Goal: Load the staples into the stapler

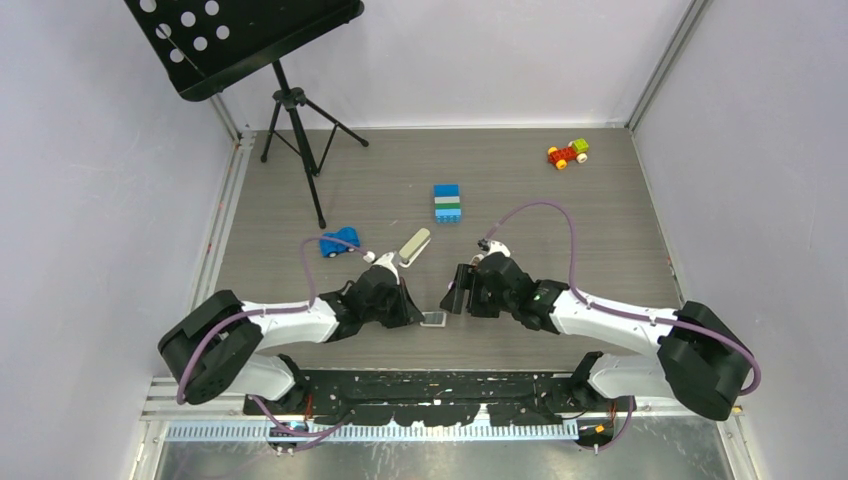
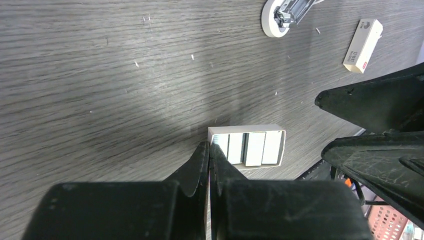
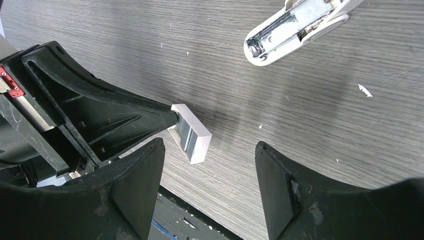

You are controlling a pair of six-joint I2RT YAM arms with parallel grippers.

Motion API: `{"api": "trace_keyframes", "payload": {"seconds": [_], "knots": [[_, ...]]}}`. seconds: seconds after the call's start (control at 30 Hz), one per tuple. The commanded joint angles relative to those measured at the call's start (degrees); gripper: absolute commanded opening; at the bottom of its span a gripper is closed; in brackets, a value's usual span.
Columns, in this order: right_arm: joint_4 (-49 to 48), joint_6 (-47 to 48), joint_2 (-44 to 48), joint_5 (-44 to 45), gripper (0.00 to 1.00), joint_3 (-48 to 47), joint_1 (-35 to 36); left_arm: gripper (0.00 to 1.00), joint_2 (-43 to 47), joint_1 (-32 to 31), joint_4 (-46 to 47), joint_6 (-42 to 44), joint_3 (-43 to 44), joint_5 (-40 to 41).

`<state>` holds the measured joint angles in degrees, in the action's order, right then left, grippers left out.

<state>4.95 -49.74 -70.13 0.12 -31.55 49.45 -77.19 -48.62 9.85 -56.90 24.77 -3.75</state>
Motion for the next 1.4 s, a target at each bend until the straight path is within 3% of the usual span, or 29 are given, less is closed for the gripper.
{"api": "trace_keyframes", "payload": {"seconds": [0.0,0.17,0.27,0.33,0.43,0.53,0.7,0.87,0.97,1.0,1.13,1.37], "knots": [[-1.3,-0.1,2.1,2.1,0.71,0.4,0.4,0.0,-0.8,0.8,4.6,-0.8,0.3,-2.8],[-0.6,0.4,2.9,2.7,0.71,0.4,0.4,0.0,-1.5,1.3,6.0,0.3,-0.1,-4.2],[-0.4,0.5,3.1,3.0,0.71,0.5,0.4,0.0,-3.8,2.8,17.4,-2.8,-3.5,-9.7],[-0.3,0.5,3.0,3.1,0.71,0.6,0.4,0.0,-4.9,2.8,11.8,-1.1,-1.8,-8.7],[0.0,0.7,2.9,3.3,0.71,0.5,0.4,0.0,-7.0,2.9,16.4,-1.6,-2.0,-12.0],[0.2,0.7,3.1,3.5,0.71,0.6,0.3,0.0,-6.6,2.8,6.4,2.4,1.0,-8.4],[0.5,1.0,3.0,4.0,0.71,0.6,0.4,0.0,-4.1,2.9,4.5,3.1,0.5,-6.7],[0.2,1.1,2.2,3.4,0.71,0.0,0.4,0.0,-4.3,3.0,16.5,-0.1,-3.7,-8.9],[0.5,1.2,2.1,3.5,0.71,-0.3,0.4,0.0,-5.3,2.6,-5.1,6.3,3.6,-2.5],[0.7,1.2,2.2,3.5,0.71,-0.4,0.4,0.0,-5.2,2.6,-7.2,7.5,4.8,-2.3],[1.3,1.5,2.7,4.1,0.71,-0.3,0.3,0.0,-2.5,2.7,-1.0,5.3,1.6,-3.1],[1.4,1.7,1.7,3.6,0.71,-1.0,0.3,0.01,-2.4,2.7,-8.7,7.4,4.7,-1.3]]}}
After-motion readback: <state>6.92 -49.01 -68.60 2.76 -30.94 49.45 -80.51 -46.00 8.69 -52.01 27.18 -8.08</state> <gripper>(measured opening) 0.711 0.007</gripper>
